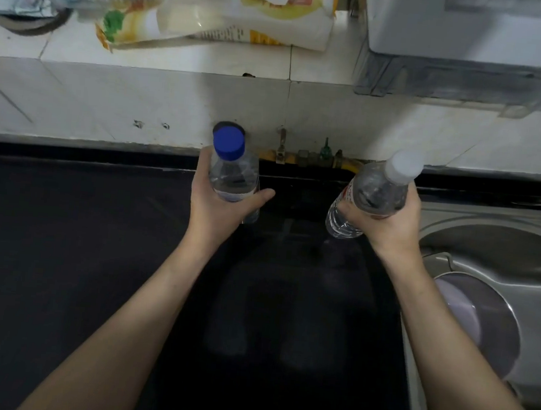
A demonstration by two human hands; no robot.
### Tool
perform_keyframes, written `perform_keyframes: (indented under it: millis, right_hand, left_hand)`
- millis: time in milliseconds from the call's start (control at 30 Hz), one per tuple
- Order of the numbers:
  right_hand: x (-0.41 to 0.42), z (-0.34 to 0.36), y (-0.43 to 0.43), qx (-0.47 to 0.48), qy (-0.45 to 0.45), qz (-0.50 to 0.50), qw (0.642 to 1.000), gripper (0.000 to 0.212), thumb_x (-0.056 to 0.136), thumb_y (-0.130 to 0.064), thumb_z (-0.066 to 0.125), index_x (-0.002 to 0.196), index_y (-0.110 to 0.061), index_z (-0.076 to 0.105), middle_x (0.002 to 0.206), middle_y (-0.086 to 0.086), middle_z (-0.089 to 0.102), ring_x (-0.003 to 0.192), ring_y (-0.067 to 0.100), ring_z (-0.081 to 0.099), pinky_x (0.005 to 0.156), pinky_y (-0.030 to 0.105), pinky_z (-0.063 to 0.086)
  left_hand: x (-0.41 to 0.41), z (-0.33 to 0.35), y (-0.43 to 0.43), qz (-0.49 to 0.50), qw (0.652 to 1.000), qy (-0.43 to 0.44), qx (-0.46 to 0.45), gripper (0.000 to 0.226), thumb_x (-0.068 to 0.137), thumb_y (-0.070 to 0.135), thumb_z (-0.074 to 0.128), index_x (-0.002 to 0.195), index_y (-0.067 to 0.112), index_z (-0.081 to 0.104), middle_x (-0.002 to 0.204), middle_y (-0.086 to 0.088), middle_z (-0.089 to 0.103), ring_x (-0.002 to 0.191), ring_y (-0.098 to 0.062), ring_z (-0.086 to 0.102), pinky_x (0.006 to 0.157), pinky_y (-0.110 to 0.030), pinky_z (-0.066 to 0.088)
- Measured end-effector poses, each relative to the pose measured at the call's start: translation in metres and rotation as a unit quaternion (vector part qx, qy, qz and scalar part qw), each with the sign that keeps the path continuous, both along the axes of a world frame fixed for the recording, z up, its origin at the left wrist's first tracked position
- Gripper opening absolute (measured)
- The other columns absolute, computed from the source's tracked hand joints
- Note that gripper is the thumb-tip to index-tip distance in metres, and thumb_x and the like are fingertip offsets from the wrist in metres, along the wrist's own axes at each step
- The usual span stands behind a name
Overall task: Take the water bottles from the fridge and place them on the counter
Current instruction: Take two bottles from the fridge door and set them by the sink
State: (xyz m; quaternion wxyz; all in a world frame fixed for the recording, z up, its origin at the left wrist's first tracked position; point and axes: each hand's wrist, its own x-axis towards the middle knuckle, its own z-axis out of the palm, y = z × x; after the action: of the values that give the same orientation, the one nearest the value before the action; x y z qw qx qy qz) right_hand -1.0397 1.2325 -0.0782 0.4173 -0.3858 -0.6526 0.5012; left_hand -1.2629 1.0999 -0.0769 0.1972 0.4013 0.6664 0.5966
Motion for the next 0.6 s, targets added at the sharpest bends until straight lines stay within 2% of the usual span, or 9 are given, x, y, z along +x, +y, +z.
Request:
perform_keyframes:
  millis: [100,133,200,233,300,400,467,533,600]
  right_hand:
    - [0.010,0.010,-0.002,-0.019,-0.043,0.036,0.998,0.084,0.056,-0.023,0.097,0.125,-0.016,0.049,0.121,0.006,0.064,0.116,0.018,0.062,0.101,0.035,0.053]
    - [0.014,0.016,-0.003,-0.024,-0.064,0.049,0.996,0.092,0.057,-0.023,0.095,0.132,-0.012,0.043,0.129,0.009,0.058,0.123,0.020,0.058,0.104,0.035,0.051]
    - [0.025,0.031,-0.009,-0.033,-0.103,0.060,0.992,0.103,0.059,-0.023,0.093,0.143,-0.019,0.034,0.138,-0.004,0.051,0.130,0.010,0.052,0.107,0.022,0.046]
    - [0.030,0.039,-0.014,-0.038,-0.122,0.056,0.990,0.106,0.061,-0.023,0.093,0.147,-0.022,0.031,0.139,-0.010,0.049,0.130,0.007,0.050,0.108,0.018,0.043]
    - [0.042,0.051,-0.027,-0.049,-0.164,0.026,0.985,0.106,0.067,-0.020,0.092,0.151,-0.023,0.027,0.143,-0.008,0.045,0.131,0.010,0.047,0.111,0.022,0.038]
    - [0.061,0.073,-0.057,-0.121,-0.184,-0.039,0.975,0.092,0.079,-0.015,0.084,0.152,-0.019,0.029,0.139,0.002,0.047,0.123,0.015,0.049,0.105,0.030,0.041]
    - [0.077,0.089,-0.085,-0.177,-0.186,-0.047,0.965,0.071,0.083,-0.009,0.078,0.145,-0.011,0.043,0.118,0.002,0.059,0.105,0.012,0.059,0.091,0.018,0.049]
    - [0.096,0.106,-0.114,-0.180,-0.225,-0.036,0.957,0.044,0.086,-0.007,0.076,0.126,-0.004,0.060,0.092,-0.003,0.066,0.085,0.002,0.066,0.072,0.002,0.049]
    - [0.114,0.122,-0.150,-0.190,-0.252,-0.020,0.949,0.030,0.088,-0.009,0.074,0.116,-0.004,0.067,0.082,-0.002,0.067,0.074,-0.002,0.065,0.069,0.002,0.049]
  left_hand:
    - [-0.002,0.012,-0.009,-0.044,0.997,-0.028,-0.050,0.081,0.068,0.014,0.089,0.132,0.017,0.039,0.120,0.030,0.056,0.114,0.011,0.056,0.091,-0.003,0.044]
    - [-0.004,0.017,-0.014,-0.057,0.996,-0.039,-0.065,0.088,0.068,0.017,0.088,0.137,0.013,0.035,0.127,0.021,0.054,0.119,0.007,0.055,0.094,-0.006,0.045]
    - [-0.008,0.031,-0.028,-0.079,0.991,-0.067,-0.086,0.101,0.070,0.022,0.086,0.148,0.016,0.023,0.143,0.000,0.047,0.130,-0.004,0.050,0.107,-0.022,0.045]
    - [-0.009,0.038,-0.037,-0.082,0.988,-0.083,-0.100,0.104,0.073,0.024,0.086,0.152,0.023,0.018,0.150,-0.004,0.041,0.137,-0.010,0.045,0.113,-0.034,0.041]
    - [-0.007,0.054,-0.060,-0.063,0.984,-0.104,-0.129,0.100,0.079,0.030,0.082,0.153,0.033,0.016,0.158,-0.004,0.033,0.144,-0.015,0.036,0.118,-0.048,0.031]
    - [-0.001,0.085,-0.102,-0.058,0.981,-0.102,-0.155,0.083,0.081,0.037,0.072,0.151,0.033,0.028,0.153,0.000,0.043,0.139,-0.013,0.043,0.116,-0.047,0.036]
    - [0.000,0.101,-0.133,-0.091,0.981,-0.070,-0.159,0.065,0.085,0.029,0.070,0.144,0.026,0.044,0.138,0.003,0.060,0.128,-0.011,0.056,0.108,-0.043,0.045]
    - [-0.003,0.116,-0.160,-0.107,0.981,-0.032,-0.159,0.043,0.089,0.017,0.069,0.131,0.025,0.058,0.119,0.008,0.072,0.112,-0.009,0.067,0.098,-0.036,0.054]
    - [-0.001,0.127,-0.182,-0.110,0.979,-0.013,-0.172,0.032,0.090,0.009,0.068,0.116,0.027,0.066,0.108,0.011,0.075,0.098,-0.008,0.071,0.087,-0.023,0.058]
